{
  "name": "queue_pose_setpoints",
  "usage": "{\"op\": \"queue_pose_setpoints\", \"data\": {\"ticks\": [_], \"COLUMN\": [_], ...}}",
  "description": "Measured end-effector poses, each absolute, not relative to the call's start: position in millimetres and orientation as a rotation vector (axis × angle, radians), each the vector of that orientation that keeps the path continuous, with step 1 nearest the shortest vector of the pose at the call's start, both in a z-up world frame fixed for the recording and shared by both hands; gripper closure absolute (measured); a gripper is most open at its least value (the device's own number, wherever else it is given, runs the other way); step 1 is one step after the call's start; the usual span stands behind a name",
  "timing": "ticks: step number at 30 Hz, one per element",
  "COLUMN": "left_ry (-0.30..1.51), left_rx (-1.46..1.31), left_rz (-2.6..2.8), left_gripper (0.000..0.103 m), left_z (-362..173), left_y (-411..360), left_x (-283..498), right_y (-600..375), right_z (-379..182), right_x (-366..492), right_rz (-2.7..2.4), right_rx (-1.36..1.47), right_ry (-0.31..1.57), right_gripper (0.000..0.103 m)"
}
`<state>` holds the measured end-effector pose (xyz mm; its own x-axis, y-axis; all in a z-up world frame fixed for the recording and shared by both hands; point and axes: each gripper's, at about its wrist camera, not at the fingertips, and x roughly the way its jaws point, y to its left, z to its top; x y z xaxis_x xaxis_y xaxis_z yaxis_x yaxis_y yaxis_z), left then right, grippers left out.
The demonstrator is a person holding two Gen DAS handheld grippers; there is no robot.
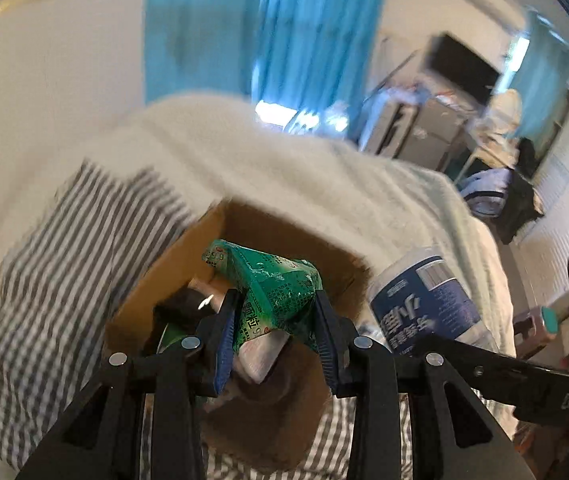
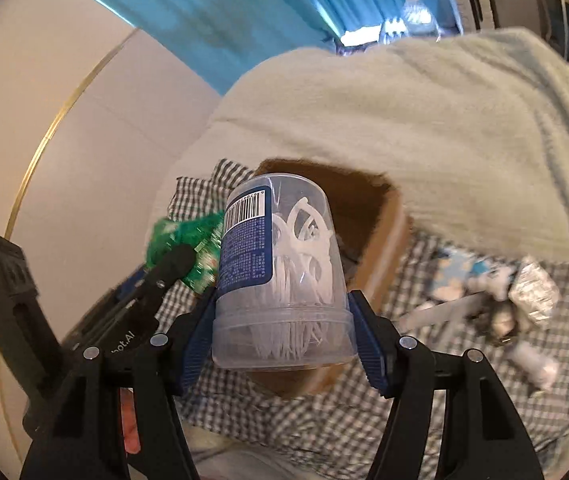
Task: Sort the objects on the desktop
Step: 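Carry the snack bag and floss tub into the cardboard box and release, then move the right gripper to the white plastic cylinder and close on it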
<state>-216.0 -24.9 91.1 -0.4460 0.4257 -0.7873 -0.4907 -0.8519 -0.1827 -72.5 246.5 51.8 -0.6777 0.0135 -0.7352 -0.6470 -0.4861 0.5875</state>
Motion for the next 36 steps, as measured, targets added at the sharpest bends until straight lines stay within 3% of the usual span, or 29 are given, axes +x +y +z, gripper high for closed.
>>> {"op": "queue_pose_setpoints", "data": {"ticks": [9, 13, 19, 36], "left_ry": [0.066, -0.017, 0.029, 0.281], "left_rx": [-1.333, -1.336, -1.287, -1.129], "left_rz": [2.307, 2.330, 2.315, 2.175], "left_gripper": [0.063, 0.033, 0.023, 0.016], "left_z": [70, 72, 78, 73], "left_y": [-46, -55, -39, 54], "left_x": [-251, -258, -245, -148], "right_y": [261, 268, 281, 306], "right_z": [23, 24, 37, 62], "right_x": [-107, -103, -78, 75], "right_rz": [2.199, 2.197, 2.160, 1.994], "right_rx": [-0.864, -0.800, -0.786, -0.829], "right_ry": [1.392, 1.408, 1.318, 1.061], "right_gripper": [0.036, 0.030, 0.030, 0.030]}}
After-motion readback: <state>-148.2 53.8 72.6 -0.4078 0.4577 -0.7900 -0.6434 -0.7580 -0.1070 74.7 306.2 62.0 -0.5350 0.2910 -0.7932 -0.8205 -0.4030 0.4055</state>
